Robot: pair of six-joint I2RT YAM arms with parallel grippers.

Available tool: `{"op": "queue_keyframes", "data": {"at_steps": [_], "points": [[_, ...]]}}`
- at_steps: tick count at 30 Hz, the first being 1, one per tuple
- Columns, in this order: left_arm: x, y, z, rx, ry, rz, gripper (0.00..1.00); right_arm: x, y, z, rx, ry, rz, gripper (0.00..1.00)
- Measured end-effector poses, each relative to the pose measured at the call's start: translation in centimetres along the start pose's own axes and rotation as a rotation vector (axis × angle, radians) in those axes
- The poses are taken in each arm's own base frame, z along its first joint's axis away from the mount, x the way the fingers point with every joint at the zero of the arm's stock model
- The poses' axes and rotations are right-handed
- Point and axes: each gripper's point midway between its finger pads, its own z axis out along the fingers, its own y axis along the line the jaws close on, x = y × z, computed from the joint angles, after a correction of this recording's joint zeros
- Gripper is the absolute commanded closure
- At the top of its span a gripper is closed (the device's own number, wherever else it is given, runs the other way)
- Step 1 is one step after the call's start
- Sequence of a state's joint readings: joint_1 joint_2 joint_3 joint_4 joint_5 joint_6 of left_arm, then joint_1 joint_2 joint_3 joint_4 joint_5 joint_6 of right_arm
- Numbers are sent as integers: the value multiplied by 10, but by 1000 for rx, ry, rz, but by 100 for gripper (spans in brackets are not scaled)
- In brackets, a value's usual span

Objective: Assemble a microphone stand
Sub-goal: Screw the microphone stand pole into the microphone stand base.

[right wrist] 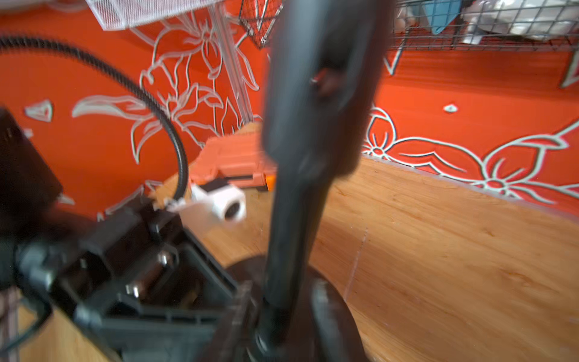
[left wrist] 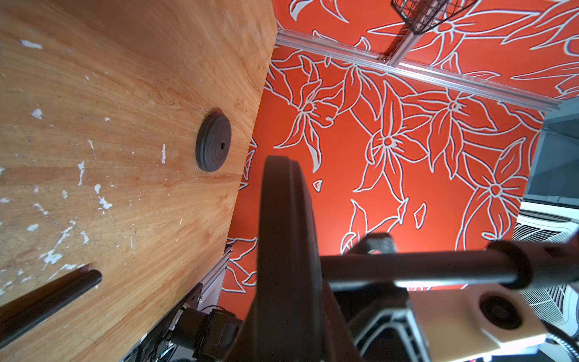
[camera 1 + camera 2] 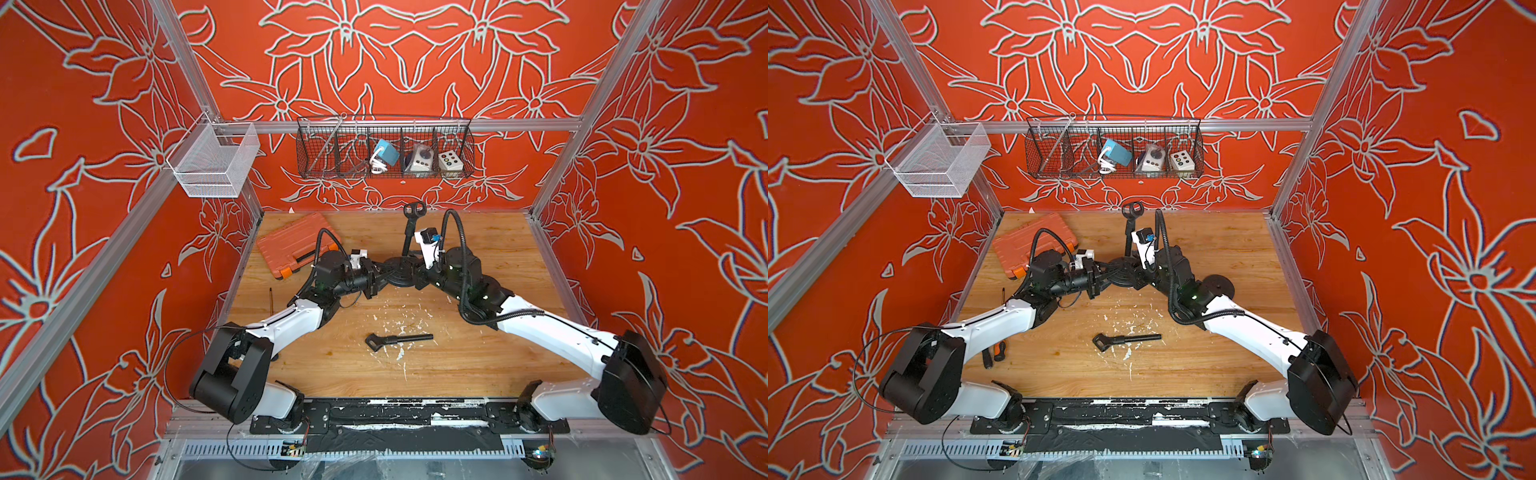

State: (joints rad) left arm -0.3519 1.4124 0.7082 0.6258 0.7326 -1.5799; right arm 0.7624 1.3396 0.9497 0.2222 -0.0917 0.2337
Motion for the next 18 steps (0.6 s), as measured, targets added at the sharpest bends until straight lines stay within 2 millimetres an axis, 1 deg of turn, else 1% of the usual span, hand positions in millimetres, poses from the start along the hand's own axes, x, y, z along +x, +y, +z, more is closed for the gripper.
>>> {"op": "queue_keyframes", "data": {"at_steps": [3, 5, 8, 12, 15, 18], "points": [[-9, -4, -4, 14, -23, 1, 100, -2, 0, -9, -82, 7, -27, 29], [-14, -6, -7, 22, -37, 0, 100, -7, -1, -17, -140, -4, -46, 27], [-17, -7, -10, 26, -41, -1, 100, -12, -2, -28, -237, -19, -71, 33], [-12, -9, -10, 31, -12, 5, 100, -11, 0, -37, -363, -19, -102, 40], [-5, -12, -11, 36, 19, 15, 100, -5, 4, -38, -457, -5, -121, 41], [4, -17, -15, 46, 53, 34, 100, 0, 12, -33, -543, 14, -120, 43]]}}
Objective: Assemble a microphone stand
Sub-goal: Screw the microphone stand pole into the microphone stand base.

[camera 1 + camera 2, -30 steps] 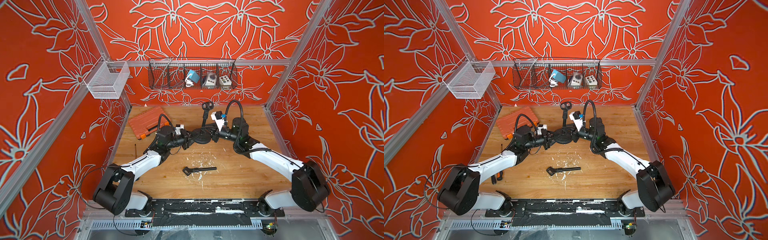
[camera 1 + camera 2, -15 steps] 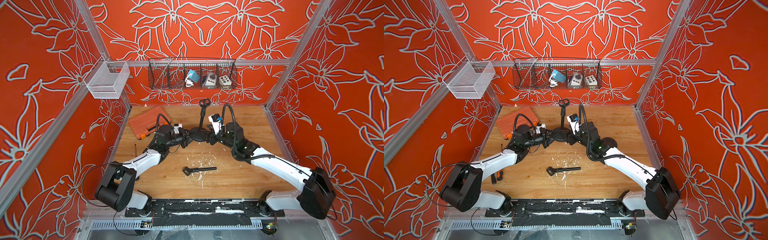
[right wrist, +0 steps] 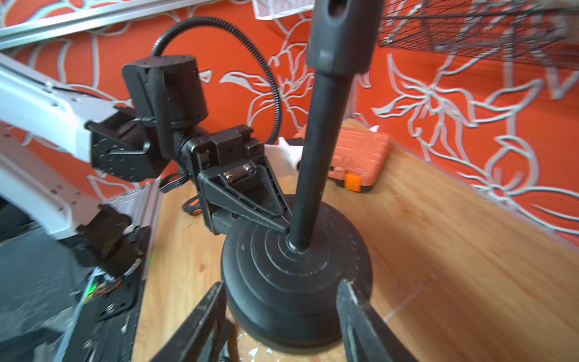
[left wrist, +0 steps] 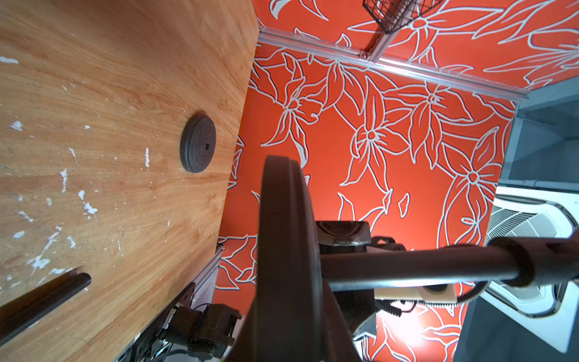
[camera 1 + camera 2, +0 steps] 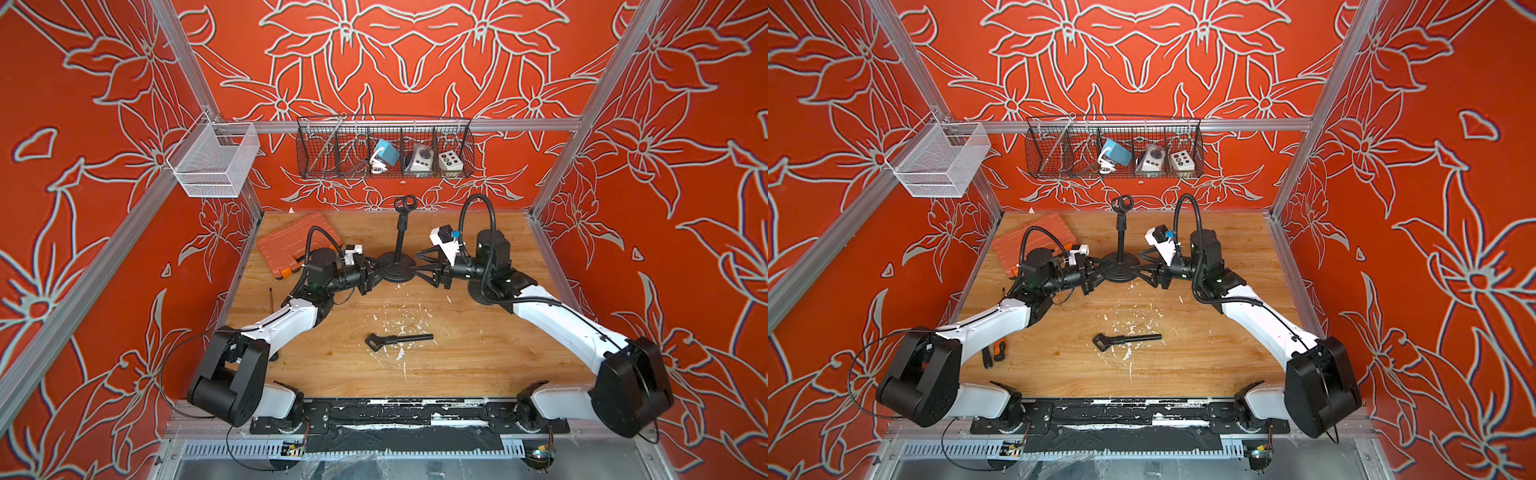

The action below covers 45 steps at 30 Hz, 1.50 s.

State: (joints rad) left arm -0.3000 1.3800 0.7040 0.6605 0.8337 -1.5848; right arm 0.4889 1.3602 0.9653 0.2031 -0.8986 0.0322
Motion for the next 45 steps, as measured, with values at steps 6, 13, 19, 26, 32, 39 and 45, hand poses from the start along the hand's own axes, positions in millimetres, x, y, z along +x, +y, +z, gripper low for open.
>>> {"op": "queue_keyframes", "data": {"at_steps": [6, 13, 19, 26, 32, 39, 45], "points": [[14, -9, -3, 17, 58, 38, 100, 0, -3, 13, -71, -21, 8, 48], [19, -8, -4, 15, 87, 41, 100, -16, -5, 20, -108, -101, 3, 57], [20, -9, -4, 15, 90, 44, 100, -23, -1, 27, -145, -134, 7, 63], [20, -7, -4, 10, 94, 48, 100, -29, 4, 28, -158, -153, -7, 70], [20, -7, -4, 11, 94, 49, 100, -29, 7, 30, -165, -156, -10, 79], [20, -5, -4, 4, 96, 40, 100, -25, 8, 31, -162, -158, -18, 100], [15, 3, -1, -16, 83, 16, 100, -17, -3, 33, -71, -147, 22, 100]]}}
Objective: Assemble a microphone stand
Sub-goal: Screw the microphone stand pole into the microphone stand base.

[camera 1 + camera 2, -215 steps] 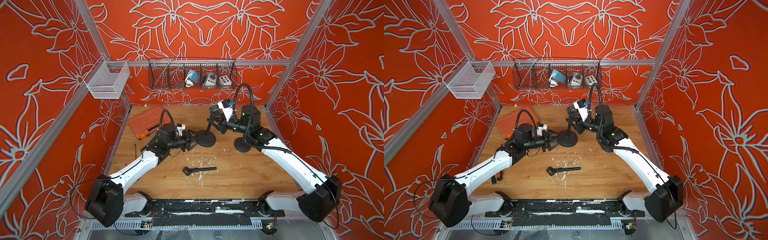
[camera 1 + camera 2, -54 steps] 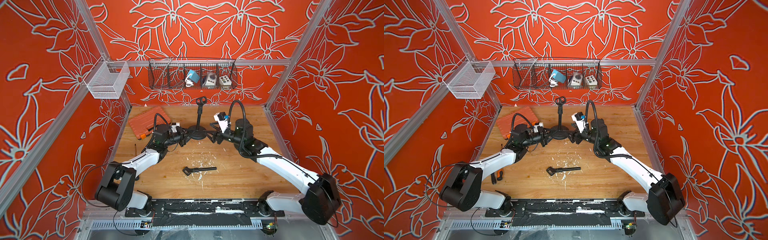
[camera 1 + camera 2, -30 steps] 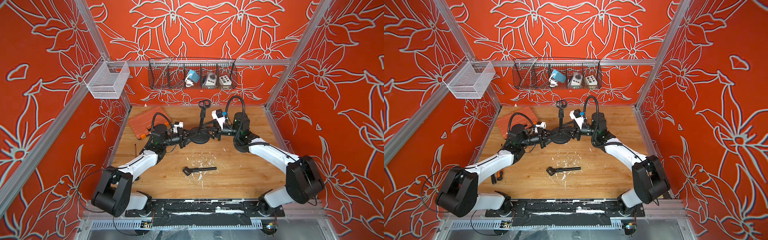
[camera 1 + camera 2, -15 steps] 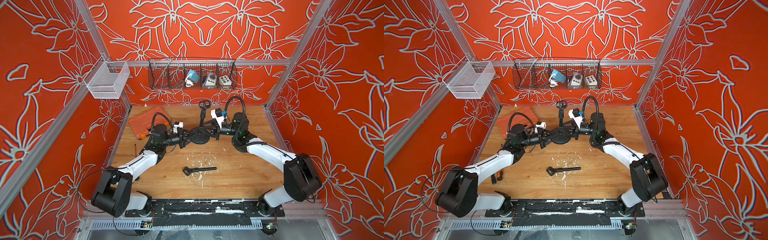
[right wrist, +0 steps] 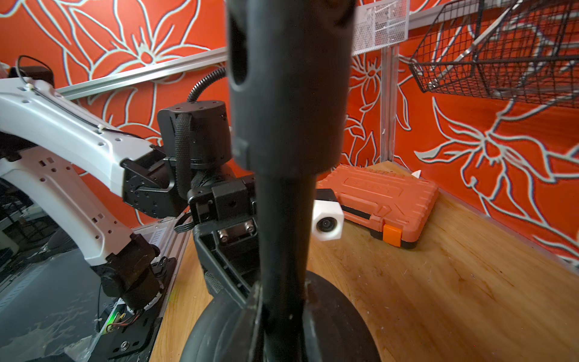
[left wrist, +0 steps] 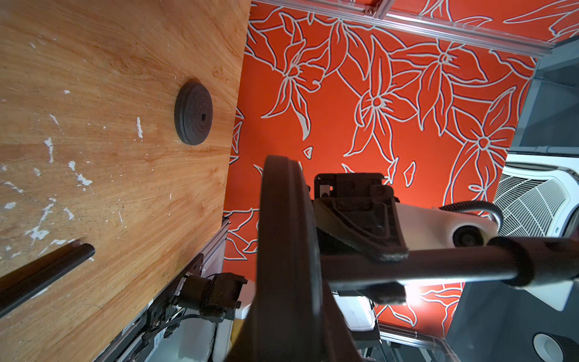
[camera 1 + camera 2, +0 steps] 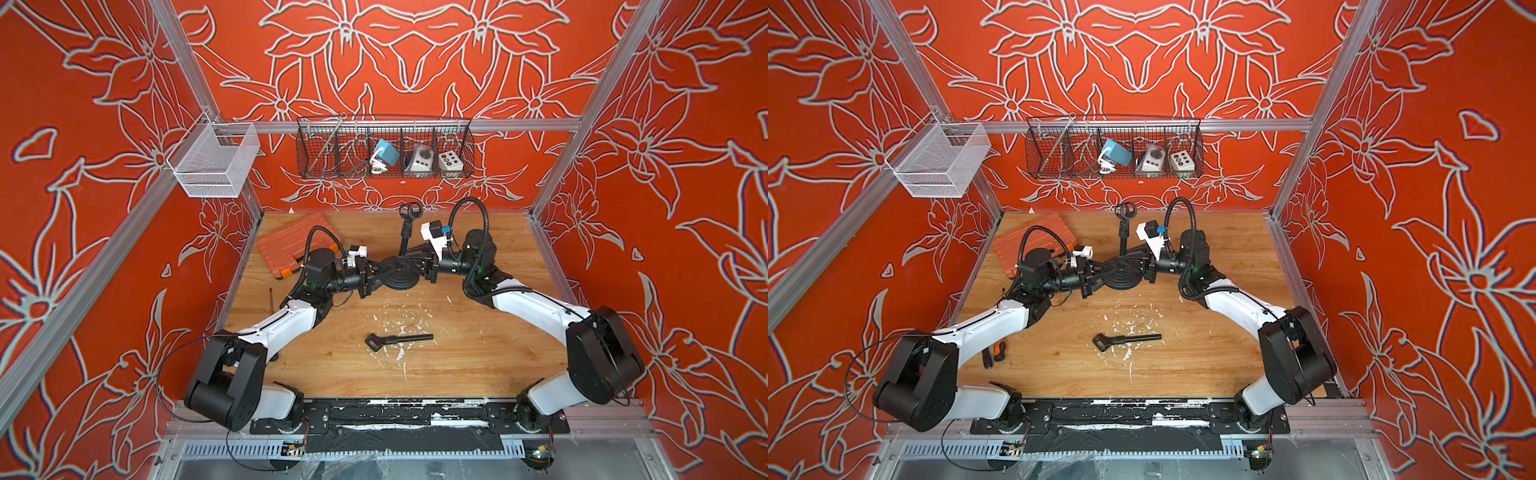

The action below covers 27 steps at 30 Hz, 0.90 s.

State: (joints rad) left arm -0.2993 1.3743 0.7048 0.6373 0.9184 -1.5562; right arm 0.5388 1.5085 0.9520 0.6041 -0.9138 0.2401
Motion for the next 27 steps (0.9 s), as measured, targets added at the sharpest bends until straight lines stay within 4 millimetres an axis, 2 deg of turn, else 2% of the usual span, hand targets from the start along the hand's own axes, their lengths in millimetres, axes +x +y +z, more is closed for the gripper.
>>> {"op": "queue_keyframes", "data": {"at_steps": [4, 7, 11, 12, 14, 17, 22, 27], "points": [[-10, 7, 1, -15, -33, -28, 100, 7, -10, 8, 273, 58, 44, 100], [-16, 3, 3, -13, -37, -26, 100, 4, -18, 7, 492, 77, 49, 100], [-19, -1, 6, -8, -39, -20, 100, -1, -24, 3, 683, 74, 49, 100], [-19, -1, 6, -8, -40, -21, 100, -1, -24, 2, 709, 75, 49, 86], [-19, 0, 7, -9, -40, -24, 100, 0, -24, 2, 725, 84, 41, 58], [-20, -4, 8, 0, -39, -18, 100, 10, -25, -1, 716, 148, 2, 42], [-21, -10, 8, 13, -39, -6, 100, 3, -9, -14, 553, 145, -31, 39], [-19, -15, 8, 19, -22, -1, 100, -27, 4, -34, 355, 69, -43, 41]]}}
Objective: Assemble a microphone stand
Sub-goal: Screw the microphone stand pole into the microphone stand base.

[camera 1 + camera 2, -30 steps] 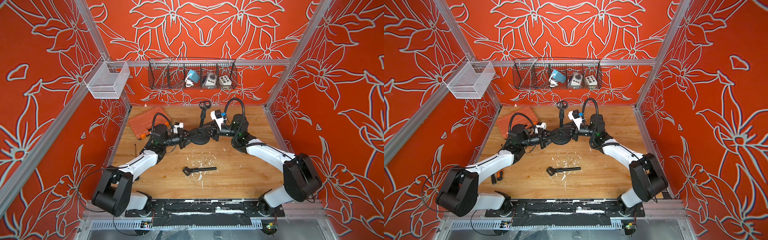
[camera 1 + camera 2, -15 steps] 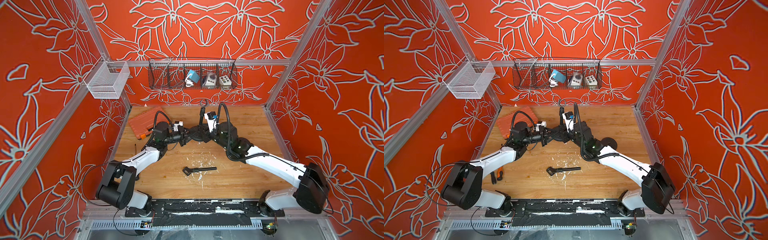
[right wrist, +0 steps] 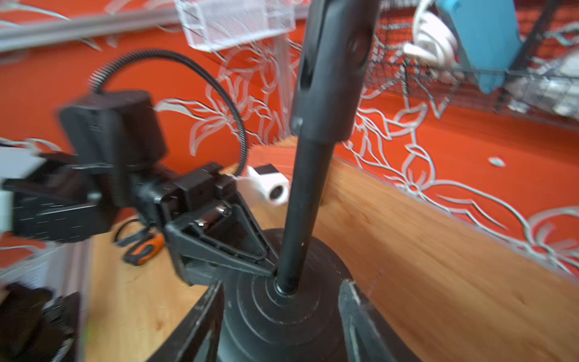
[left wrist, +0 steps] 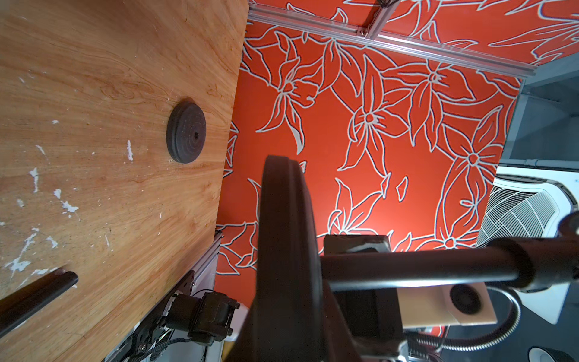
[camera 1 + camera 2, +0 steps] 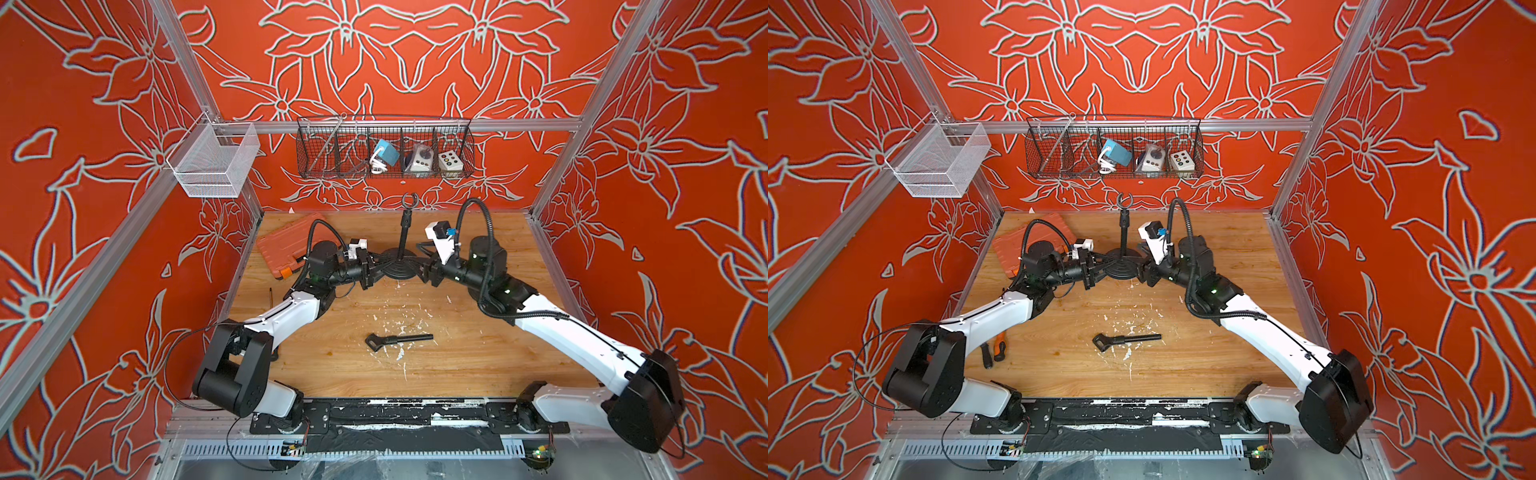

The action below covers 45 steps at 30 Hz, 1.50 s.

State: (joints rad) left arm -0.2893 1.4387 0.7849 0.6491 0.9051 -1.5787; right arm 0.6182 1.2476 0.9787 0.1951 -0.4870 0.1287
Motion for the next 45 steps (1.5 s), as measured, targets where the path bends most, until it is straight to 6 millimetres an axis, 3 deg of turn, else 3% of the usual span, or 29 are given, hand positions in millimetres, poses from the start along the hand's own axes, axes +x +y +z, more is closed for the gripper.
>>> {"op": "queue_keyframes", "data": {"at_steps": [9, 25, 32, 34, 37, 41, 45], "points": [[10, 0, -1, -7, 58, -4, 100, 10, 7, -1, -242, 55, -10, 47], [25, -5, -4, -6, 126, 13, 100, 7, 10, 14, -377, 71, -17, 54], [26, -5, -4, -6, 131, 13, 100, -1, 11, 20, -417, 21, -34, 70], [26, -5, -4, -6, 132, 13, 100, -5, 11, 21, -419, 2, -38, 78], [26, -5, -4, -5, 129, 15, 100, -5, 12, 21, -424, -12, -29, 100], [24, -1, -4, -13, 127, 6, 100, 1, 7, 22, -386, -33, -10, 100], [22, 8, 0, -31, 128, -13, 100, 12, 2, 21, -196, -46, 36, 100]]}}
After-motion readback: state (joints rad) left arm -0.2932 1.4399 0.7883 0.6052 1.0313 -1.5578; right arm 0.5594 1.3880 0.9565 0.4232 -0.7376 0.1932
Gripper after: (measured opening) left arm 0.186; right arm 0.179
